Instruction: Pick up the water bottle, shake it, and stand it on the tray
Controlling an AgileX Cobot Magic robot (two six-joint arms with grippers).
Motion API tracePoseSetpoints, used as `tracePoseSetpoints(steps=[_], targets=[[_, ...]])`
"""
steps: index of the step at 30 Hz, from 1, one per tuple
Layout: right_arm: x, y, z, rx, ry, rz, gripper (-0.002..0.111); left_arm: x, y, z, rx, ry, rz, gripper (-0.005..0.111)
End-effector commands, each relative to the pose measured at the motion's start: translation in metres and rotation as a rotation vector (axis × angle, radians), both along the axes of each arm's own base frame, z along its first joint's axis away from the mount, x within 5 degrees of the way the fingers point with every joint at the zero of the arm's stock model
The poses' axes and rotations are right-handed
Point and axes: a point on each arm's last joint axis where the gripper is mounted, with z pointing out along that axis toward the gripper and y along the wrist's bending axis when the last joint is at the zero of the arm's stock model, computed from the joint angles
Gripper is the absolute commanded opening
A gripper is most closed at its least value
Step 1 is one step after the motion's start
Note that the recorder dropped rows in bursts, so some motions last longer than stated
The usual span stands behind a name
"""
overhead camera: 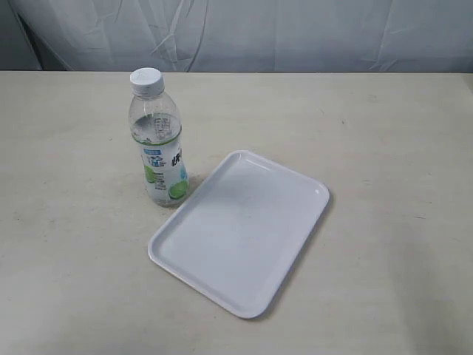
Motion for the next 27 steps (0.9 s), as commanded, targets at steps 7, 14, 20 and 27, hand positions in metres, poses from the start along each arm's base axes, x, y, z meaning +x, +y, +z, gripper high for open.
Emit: tracePoseSetpoints(steps=[7,14,20,27], targets=[[-0.002,-0.006,0.006,0.514,-0.051,0.039,0.002,0.000,0.000,0.000,-0.004,-0.014,-0.007,0.002],[0.008,-0.005,0.042,0.284,-0.141,0.007,-0.001,0.000,0.000,0.000,-0.004,-0.014,-0.007,0.002],[0.080,0.014,0.099,-0.030,-0.139,0.066,-0.001,0.000,0.000,0.000,-0.004,-0.014,-0.007,0.002],[0.202,0.085,0.084,-0.322,-0.159,0.665,-0.001,0.000,0.000,0.000,-0.004,-0.012,-0.007,0.002]])
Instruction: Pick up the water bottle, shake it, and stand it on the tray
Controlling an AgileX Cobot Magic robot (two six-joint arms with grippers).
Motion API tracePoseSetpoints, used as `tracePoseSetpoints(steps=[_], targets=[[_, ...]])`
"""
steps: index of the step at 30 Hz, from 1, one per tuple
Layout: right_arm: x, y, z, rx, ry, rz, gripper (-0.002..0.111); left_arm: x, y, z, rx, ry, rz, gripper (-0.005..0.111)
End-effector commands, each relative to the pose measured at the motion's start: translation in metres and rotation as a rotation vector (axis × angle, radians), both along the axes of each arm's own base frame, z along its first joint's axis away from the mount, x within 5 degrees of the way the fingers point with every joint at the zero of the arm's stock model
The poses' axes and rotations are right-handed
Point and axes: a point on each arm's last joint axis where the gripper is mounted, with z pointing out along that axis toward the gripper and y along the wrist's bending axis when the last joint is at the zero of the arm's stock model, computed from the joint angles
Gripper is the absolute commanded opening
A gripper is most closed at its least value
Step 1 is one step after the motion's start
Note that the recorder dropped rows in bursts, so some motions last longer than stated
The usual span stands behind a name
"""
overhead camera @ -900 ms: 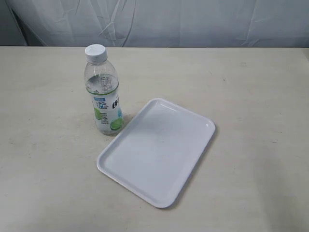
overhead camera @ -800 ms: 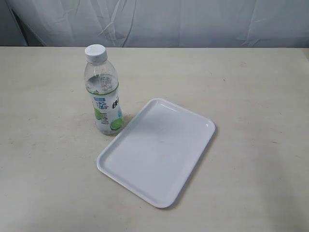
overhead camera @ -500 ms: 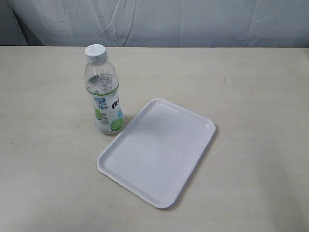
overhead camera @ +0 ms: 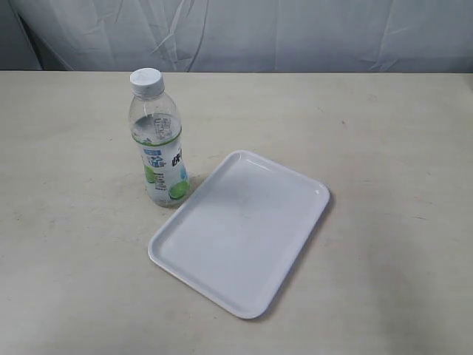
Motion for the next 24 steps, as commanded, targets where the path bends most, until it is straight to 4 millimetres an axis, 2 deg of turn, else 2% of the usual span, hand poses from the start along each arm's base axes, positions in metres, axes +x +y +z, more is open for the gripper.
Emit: tracePoseSetpoints(steps=[1,2,3,5,6,7,8,11,14,18,22,24], targets=[[0.065,0.054,-0.043,-0.149,0.024,0.436,0.003,0.000,0.000,0.000,-0.004,-0.012,-0.007,0.002],[0.077,0.068,-0.055,-0.154,0.038,0.514,0.013,0.000,0.000,0.000,-0.004,-0.012,-0.007,0.002],[0.086,0.084,-0.069,-0.161,0.061,0.584,0.027,0.000,0.000,0.000,-0.004,-0.012,-0.007,0.002],[0.100,0.112,-0.096,-0.188,0.129,0.666,0.071,0.000,0.000,0.000,-0.004,-0.012,-0.007,0.002],[0.104,0.127,-0.106,-0.220,0.167,0.684,0.089,0.000,0.000,0.000,-0.004,-0.014,-0.007,0.002],[0.105,0.138,-0.113,-0.254,0.191,0.702,0.101,0.000,0.000,0.000,-0.004,-0.014,-0.007,0.002],[0.105,0.149,-0.119,-0.299,0.208,0.724,0.104,0.000,0.000,0.000,-0.004,-0.014,-0.007,0.002],[0.096,0.181,-0.131,-0.453,0.207,0.825,0.104,0.000,0.000,0.000,-0.004,-0.014,-0.007,0.002],[0.084,0.210,-0.134,-0.557,0.147,0.901,0.104,0.000,0.000,0.000,-0.004,-0.014,-0.007,0.002],[0.077,0.234,-0.128,-0.612,0.097,0.896,0.104,0.000,0.000,0.000,-0.004,-0.014,-0.007,0.002],[0.076,0.253,-0.120,-0.563,0.105,0.862,0.104,0.000,0.000,0.000,-0.004,-0.014,-0.007,0.002],[0.077,0.260,-0.122,-0.557,0.105,0.868,0.104,0.000,0.000,0.000,-0.004,-0.014,-0.007,0.002]])
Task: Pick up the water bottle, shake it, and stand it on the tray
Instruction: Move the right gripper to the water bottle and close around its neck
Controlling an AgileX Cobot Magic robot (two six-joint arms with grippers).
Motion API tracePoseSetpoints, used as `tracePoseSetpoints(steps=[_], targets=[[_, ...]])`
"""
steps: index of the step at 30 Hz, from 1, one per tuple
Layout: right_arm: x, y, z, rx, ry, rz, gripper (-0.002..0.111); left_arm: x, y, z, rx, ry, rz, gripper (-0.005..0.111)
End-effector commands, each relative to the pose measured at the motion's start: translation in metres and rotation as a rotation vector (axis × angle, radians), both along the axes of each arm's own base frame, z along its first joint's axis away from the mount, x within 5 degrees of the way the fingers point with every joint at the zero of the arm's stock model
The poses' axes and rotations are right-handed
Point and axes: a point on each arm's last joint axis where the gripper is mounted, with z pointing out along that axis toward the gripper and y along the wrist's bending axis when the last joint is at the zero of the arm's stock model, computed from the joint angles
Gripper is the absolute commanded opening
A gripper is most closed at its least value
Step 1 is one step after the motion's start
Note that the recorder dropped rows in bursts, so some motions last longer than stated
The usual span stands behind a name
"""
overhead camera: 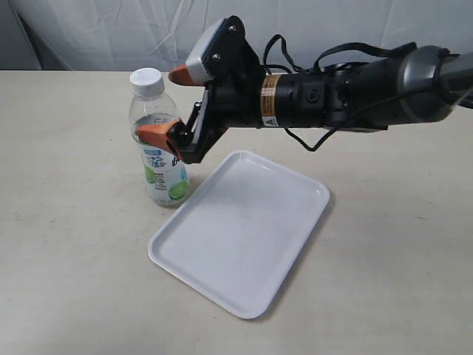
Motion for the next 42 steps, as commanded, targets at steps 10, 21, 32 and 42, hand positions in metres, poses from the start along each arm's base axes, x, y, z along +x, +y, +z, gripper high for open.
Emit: tracePoseSetpoints(steps=[10,21,32,42], targets=[[0.004,0.053,-0.036,0.010,0.066,0.026,0.104,0.000,0.000,0.000,-0.004,-0.014,-0.007,0.002],[0.011,0.054,-0.070,-0.033,0.148,-0.035,0.104,0.000,0.000,0.000,-0.004,-0.014,-0.007,0.002],[0.011,0.054,-0.068,-0.004,0.166,-0.047,0.104,0.000,0.000,0.000,-0.004,-0.014,-0.007,0.002],[0.017,0.052,-0.069,0.000,0.211,-0.131,0.017,0.000,0.000,0.000,-0.004,-0.012,-0.007,0.002]])
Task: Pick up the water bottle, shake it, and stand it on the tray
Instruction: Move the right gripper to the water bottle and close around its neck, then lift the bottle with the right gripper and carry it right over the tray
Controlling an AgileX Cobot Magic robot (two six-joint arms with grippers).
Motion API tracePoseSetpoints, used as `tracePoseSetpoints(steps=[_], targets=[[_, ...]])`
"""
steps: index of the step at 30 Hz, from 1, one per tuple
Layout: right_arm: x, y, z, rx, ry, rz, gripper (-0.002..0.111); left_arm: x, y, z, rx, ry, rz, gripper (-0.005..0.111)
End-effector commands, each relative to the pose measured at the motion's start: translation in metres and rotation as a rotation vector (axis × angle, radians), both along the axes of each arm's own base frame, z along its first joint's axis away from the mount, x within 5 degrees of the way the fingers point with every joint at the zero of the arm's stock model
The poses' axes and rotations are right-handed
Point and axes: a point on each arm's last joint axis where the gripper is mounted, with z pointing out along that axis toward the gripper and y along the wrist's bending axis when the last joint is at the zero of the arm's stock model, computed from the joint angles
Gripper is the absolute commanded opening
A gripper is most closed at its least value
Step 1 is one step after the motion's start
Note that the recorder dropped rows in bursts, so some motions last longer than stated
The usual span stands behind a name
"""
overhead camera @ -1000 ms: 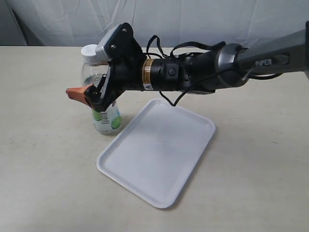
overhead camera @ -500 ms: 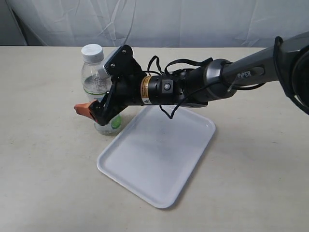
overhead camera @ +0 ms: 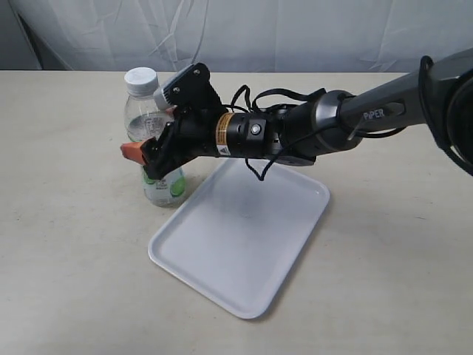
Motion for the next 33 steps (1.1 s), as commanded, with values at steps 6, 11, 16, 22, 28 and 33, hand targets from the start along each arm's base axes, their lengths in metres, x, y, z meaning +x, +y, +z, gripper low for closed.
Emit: tracePoseSetpoints(steps=[6,11,16,22,28,33], targets=[[0.001,-0.001,0.013,0.055,0.111,-0.063,-0.001,0.000,0.000,0.000,-0.004,-0.012,-0.007,0.002],[0.000,-0.012,0.077,0.100,0.023,-0.121,-0.001,0.000,0.000,0.000,-0.004,-0.012,-0.007,0.002],[-0.008,-0.046,0.155,0.032,-0.086,-0.324,-0.001,0.000,0.000,0.000,-0.004,-0.014,-0.007,0.002],[-0.032,-0.090,0.212,0.006,-0.156,-0.478,-0.001,0.000,0.000,0.000,-0.004,-0.014,-0.007,0.002],[-0.057,-0.108,0.119,-0.155,0.073,-0.453,-0.001,0.000,0.000,0.000,-0.004,-0.014,-0.007,0.002],[-0.078,-0.114,0.102,-0.113,0.097,-0.346,-0.001,0.000,0.000,0.000,-0.004,-0.014,-0.007,0.002]])
